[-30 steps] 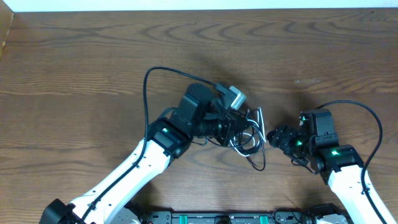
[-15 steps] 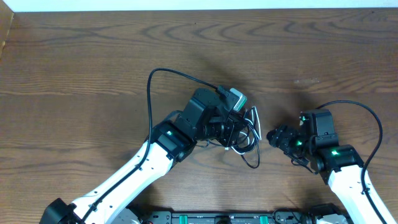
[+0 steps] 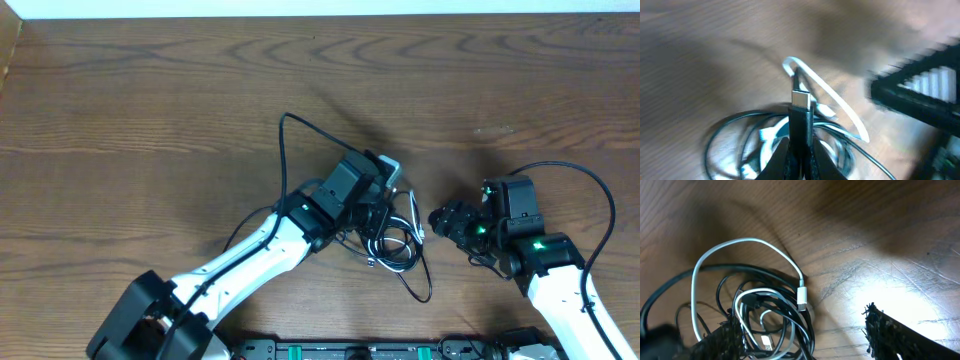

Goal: Untangle cables

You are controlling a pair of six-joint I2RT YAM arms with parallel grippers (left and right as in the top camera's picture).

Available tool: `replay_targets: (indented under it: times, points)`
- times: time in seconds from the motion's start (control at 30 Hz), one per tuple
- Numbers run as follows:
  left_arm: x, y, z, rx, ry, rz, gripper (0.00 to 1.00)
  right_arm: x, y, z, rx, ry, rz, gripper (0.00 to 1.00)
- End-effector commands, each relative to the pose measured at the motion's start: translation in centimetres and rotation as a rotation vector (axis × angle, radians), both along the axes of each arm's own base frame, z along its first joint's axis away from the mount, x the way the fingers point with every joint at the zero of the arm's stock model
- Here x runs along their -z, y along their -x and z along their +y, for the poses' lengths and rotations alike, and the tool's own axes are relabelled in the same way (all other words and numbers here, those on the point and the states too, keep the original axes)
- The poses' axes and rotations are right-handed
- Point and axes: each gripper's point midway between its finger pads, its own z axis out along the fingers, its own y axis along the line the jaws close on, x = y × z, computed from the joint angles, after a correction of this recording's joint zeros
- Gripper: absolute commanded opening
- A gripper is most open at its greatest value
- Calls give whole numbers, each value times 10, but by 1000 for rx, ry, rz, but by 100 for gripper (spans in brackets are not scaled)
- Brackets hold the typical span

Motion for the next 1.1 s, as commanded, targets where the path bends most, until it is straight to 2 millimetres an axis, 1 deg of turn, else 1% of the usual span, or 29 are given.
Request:
replay_targets:
  times: [0.0,0.23,0.27,0.33,0.37,0.4,0.47,0.53,0.57,0.6,0.63,0.67,0.73,0.77,0.83,0.93,0.97,1.07]
  points:
    - [5,-21,17,-185,-52,-19,8,1,0,0,2,5,-4,76]
    - [6,-25,21,-313,-22,48,8,-2,-5,1,39,-17,-11,78]
    - [9,-27,28,-390,-30,74,8,-2,-5,1,44,-19,-10,79]
    - [16,-29,43,-537,-49,125,8,-2,-5,1,44,-19,-11,85]
    - [21,-29,54,-647,-60,166,8,-2,-5,1,44,-19,-10,90]
    - [24,-28,59,-706,-63,195,8,-2,-5,1,44,-19,-11,92]
    - [27,-25,65,-792,-54,244,8,-2,-5,1,44,-20,-13,94]
    - [27,-25,63,-828,-27,276,9,-3,-7,2,44,-21,-20,97]
    - [26,-24,61,-826,-17,284,15,-3,-8,2,44,-22,-24,98]
    - [26,-23,58,-814,-6,295,30,-4,-8,2,44,-23,-27,99]
    - [25,-22,56,-805,0,304,47,-4,-9,2,44,-23,-29,99]
    - [25,-22,55,-803,1,307,62,-4,-9,2,44,-23,-30,99]
    - [27,-20,57,-801,-12,309,95,-4,-9,2,44,-23,-31,99]
    - [27,-20,58,-788,-23,300,98,-4,-9,2,43,-23,-31,99]
    - [26,-21,57,-725,-46,259,98,-4,-9,2,44,-23,-31,99]
    - [20,-23,55,-538,-115,130,98,-4,-9,2,43,-24,-31,99]
    - [14,-23,55,-463,-142,74,98,-4,-9,2,43,-24,-30,99]
    - [-7,-26,56,-361,-154,-28,98,-4,-9,2,43,-25,-32,99]
